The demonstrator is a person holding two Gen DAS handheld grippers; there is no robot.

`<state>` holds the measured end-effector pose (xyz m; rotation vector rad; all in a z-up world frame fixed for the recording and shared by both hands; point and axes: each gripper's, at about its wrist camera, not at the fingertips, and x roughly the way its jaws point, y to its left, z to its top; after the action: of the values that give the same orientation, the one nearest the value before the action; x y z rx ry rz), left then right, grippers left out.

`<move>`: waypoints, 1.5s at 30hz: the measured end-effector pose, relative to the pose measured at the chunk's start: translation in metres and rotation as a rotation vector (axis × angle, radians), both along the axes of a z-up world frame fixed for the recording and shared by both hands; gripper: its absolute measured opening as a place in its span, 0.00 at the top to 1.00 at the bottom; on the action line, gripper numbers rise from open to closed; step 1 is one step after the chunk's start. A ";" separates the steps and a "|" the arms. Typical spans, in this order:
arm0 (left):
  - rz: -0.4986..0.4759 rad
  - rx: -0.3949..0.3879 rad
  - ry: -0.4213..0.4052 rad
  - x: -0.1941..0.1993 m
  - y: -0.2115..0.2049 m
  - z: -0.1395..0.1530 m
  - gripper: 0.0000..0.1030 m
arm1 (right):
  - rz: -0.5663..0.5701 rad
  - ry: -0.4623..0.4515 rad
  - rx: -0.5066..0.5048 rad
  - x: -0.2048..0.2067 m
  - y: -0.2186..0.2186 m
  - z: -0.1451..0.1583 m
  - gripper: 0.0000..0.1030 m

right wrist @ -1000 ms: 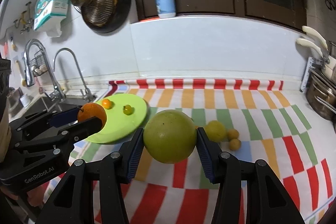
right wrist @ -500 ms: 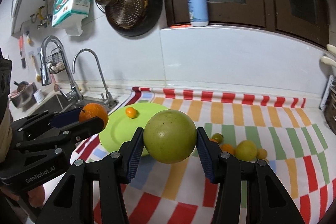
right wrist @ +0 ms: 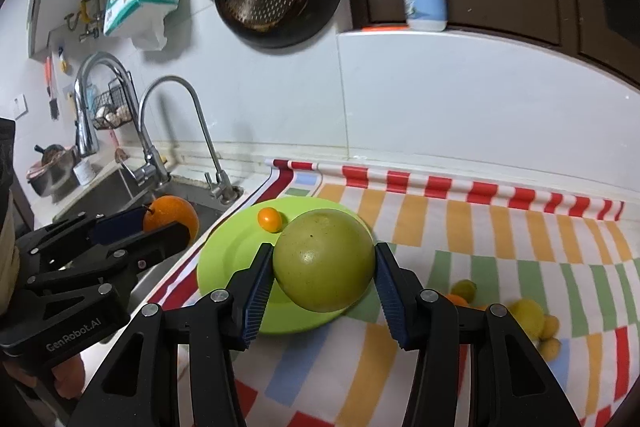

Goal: Organize fruits
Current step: 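Carry the orange and pomelo over the lime-green plate with both grippers, then open both grippers to set the orange and pomelo on the plate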

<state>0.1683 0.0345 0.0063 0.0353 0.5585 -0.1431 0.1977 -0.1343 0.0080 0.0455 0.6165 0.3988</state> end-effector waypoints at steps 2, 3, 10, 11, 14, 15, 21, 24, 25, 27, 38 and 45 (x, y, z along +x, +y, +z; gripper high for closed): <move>0.014 0.003 0.013 0.008 0.006 -0.006 0.60 | 0.012 0.019 0.005 0.010 0.006 -0.005 0.51; 0.018 0.005 0.019 0.011 0.008 -0.008 0.60 | 0.020 0.030 0.008 0.015 0.009 -0.008 0.51; 0.052 0.007 0.081 0.038 0.025 -0.034 0.60 | 0.058 0.098 0.004 0.046 0.031 -0.035 0.51; 0.054 0.007 0.090 0.042 0.027 -0.038 0.60 | 0.060 0.113 0.001 0.052 0.034 -0.040 0.51; 0.050 0.013 0.115 0.055 0.031 -0.049 0.60 | 0.069 0.143 -0.008 0.062 0.040 -0.053 0.51; 0.047 0.011 0.119 0.059 0.031 -0.052 0.60 | 0.073 0.154 -0.012 0.066 0.042 -0.056 0.51; 0.029 0.022 0.162 0.085 0.031 -0.074 0.60 | 0.075 0.210 -0.026 0.083 0.048 -0.079 0.51; 0.020 0.031 0.171 0.095 0.029 -0.080 0.60 | 0.073 0.221 -0.032 0.089 0.048 -0.084 0.51; 0.015 0.034 0.172 0.097 0.028 -0.081 0.60 | 0.070 0.222 -0.033 0.091 0.048 -0.085 0.51; 0.010 0.036 0.175 0.100 0.026 -0.083 0.60 | 0.068 0.228 -0.034 0.094 0.047 -0.087 0.51; 0.052 0.049 0.094 0.071 0.025 -0.059 0.43 | 0.023 0.140 -0.016 0.078 0.030 -0.059 0.49; 0.041 0.042 0.077 0.044 0.014 -0.041 0.35 | -0.008 0.100 -0.007 0.048 0.012 -0.039 0.49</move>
<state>0.2124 0.0486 -0.0352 0.0598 0.6383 -0.0929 0.2455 -0.1227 -0.0312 0.0618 0.7162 0.3888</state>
